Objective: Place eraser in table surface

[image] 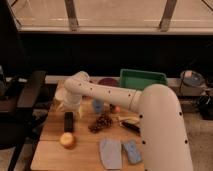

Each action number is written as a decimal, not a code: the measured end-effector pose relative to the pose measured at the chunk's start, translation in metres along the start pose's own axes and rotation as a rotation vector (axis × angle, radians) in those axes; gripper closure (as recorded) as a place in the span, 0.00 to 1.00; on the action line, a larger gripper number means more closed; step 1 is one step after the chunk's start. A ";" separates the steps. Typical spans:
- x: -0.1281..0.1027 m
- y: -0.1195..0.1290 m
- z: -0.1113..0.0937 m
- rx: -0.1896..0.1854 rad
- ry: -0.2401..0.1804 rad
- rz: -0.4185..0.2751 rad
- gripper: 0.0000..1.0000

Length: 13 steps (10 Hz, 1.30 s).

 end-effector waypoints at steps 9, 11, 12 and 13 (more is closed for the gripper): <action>-0.005 0.009 0.025 -0.006 -0.054 0.017 0.86; -0.006 0.009 0.024 -0.011 -0.046 0.020 1.00; -0.008 0.005 0.015 -0.014 -0.017 0.033 1.00; -0.010 0.001 0.005 -0.013 0.005 0.043 1.00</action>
